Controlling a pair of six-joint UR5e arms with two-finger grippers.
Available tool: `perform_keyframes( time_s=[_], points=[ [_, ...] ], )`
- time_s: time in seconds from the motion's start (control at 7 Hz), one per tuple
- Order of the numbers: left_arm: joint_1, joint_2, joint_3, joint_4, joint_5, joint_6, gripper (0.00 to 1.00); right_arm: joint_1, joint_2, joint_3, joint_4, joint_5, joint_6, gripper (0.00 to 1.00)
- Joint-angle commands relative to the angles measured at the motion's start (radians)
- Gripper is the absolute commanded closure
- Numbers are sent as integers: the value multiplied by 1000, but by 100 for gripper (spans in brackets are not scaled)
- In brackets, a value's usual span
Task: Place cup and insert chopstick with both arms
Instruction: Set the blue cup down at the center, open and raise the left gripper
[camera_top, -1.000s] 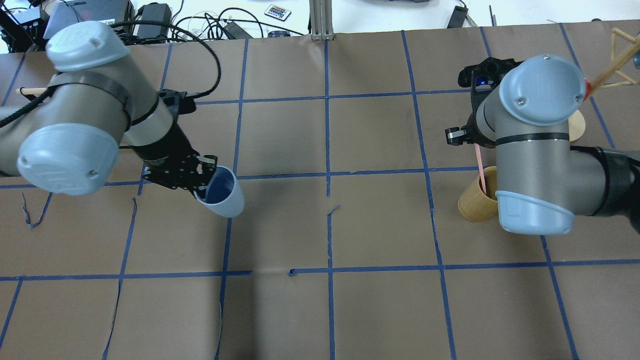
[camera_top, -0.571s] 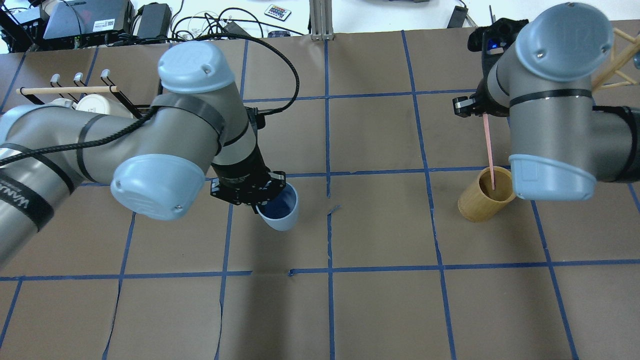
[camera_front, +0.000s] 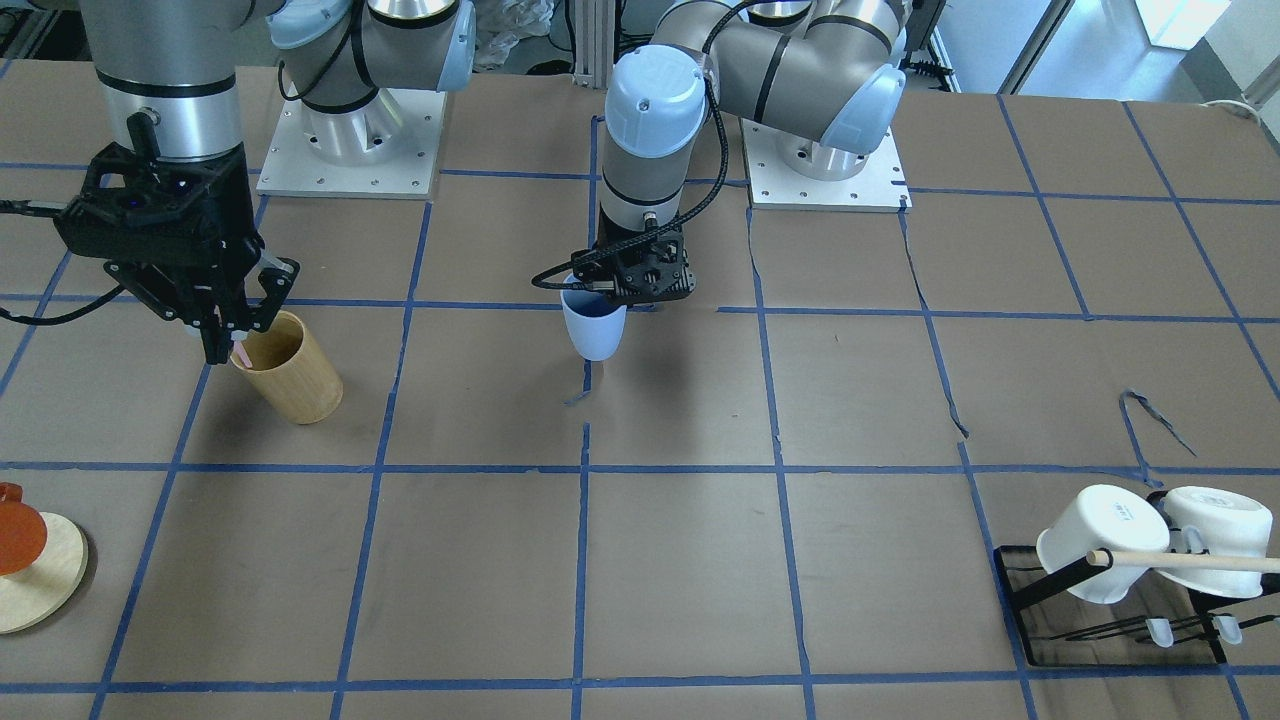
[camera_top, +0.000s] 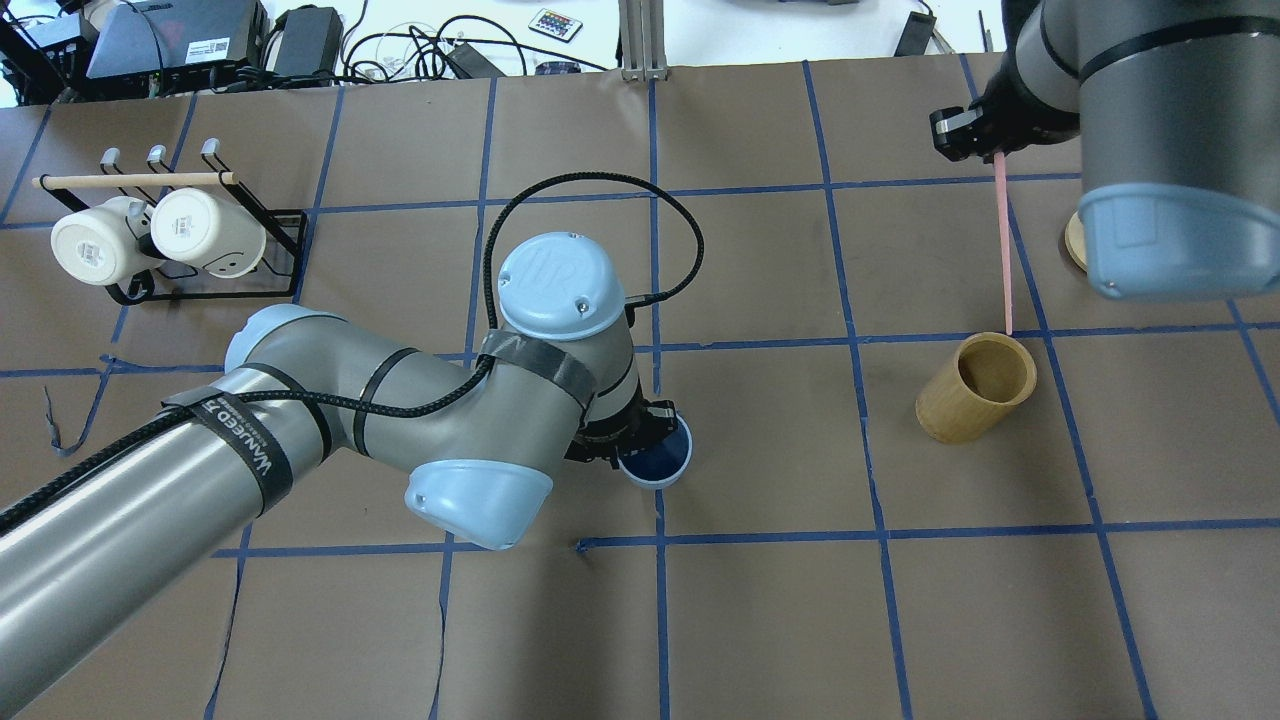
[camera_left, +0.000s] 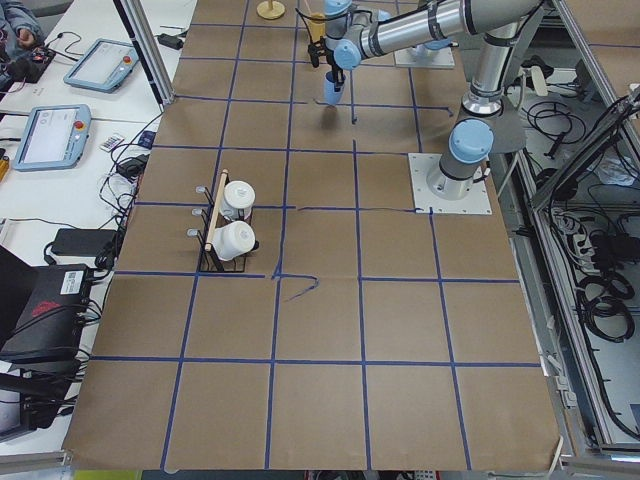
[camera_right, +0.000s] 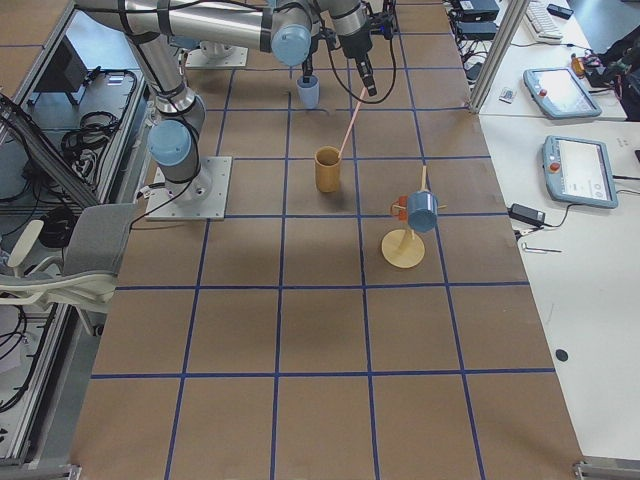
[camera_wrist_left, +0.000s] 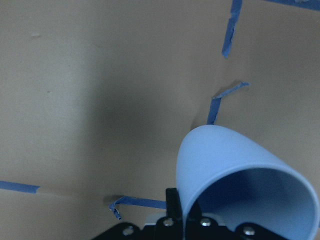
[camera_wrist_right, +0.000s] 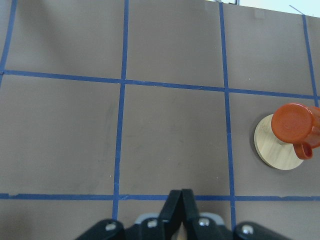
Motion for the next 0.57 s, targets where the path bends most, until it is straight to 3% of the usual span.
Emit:
perform_keyframes(
  time_s=[0.0,0.14,0.29,0.43],
  points=[
    [-1,-17,-3,10,-2,-7,100,0,3,-116,127,11,2,100],
    [-1,-17,-2,9,-4,-10,72,5,3,-133,132,40,9,100],
    [0,-15,9,12,-4,2,1,9,3,-133,133,64,62,100],
    [13,11,32,3,-45,14,0,9,3,-133,132,81,84,100]
  ],
)
